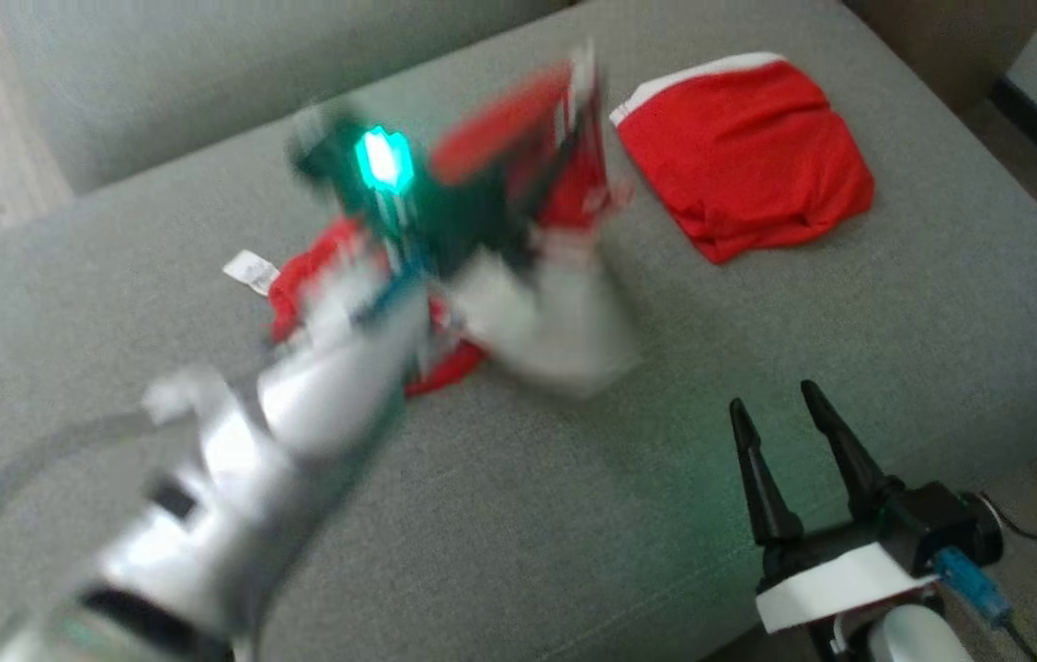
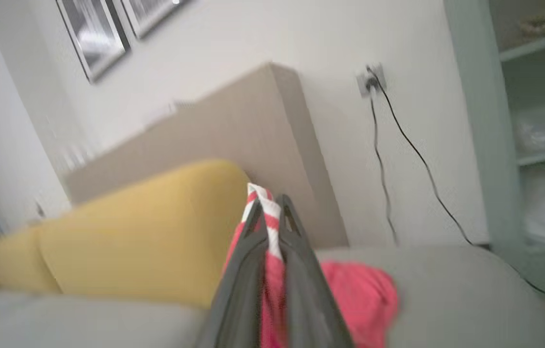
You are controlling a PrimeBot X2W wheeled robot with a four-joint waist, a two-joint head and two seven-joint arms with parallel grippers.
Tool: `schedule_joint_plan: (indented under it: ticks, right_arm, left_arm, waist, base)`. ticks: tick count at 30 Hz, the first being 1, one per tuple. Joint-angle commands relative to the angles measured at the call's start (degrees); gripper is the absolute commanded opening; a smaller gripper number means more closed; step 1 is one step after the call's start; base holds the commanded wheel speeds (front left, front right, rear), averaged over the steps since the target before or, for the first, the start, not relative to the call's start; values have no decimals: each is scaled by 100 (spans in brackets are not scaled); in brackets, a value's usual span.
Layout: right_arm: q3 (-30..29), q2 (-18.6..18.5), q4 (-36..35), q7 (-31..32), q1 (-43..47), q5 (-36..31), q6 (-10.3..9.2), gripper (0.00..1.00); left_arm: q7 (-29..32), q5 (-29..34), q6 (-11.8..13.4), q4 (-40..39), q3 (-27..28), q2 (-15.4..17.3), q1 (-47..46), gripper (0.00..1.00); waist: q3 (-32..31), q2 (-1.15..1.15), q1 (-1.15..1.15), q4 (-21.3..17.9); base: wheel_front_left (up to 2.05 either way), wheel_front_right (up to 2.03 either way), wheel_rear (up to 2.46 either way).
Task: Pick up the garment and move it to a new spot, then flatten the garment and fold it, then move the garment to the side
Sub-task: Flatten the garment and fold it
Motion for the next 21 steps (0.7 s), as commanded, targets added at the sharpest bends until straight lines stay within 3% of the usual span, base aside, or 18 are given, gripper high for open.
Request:
schedule_joint_plan:
  ticks: [1,6,9,18,19,20,21]
  right_arm:
    - [146,-32,-123,-22,27,-12,21,100]
    - [41,-32,-119,-22,143,-60,21,100]
    - [-51,-32,-150,-22,195,-51,21,100]
    - [-218,-32,-202,-22,311,-57,21,100]
    - [-216,-32,-199,-22,309,-67,21,100]
    - [-210,-32,-192,-22,302,-74,21,100]
    - [-206,-32,-186,-22,293,-82,21,100]
  left_arm:
    - [-28,59,12,-239,368,160,-676,0]
    - [-28,-286,151,-165,1365,317,-1923,0]
    - [-28,-641,138,133,1807,419,-1922,0]
    - [-28,-1211,268,657,2436,1003,921,0]
    - [-28,-1244,293,667,2521,1035,1246,36]
    - [-28,-1248,346,692,2607,1077,1547,100]
    - [-28,-1253,407,709,2710,1112,1813,100]
  waist:
    - [-198,0,0,53]
    - [-344,0,0,295]
    - [-387,0,0,525]
    - [-268,0,0,1206]
    - [-246,0,0,1260]
    - [-230,0,0,1304]
    - [-215,0,0,1340]
  base:
    - [0,0,0]
    - [0,0,0]
    - [0,0,0]
    - [0,0,0]
    - [0,0,0]
    - [0,0,0]
    - [0,0,0]
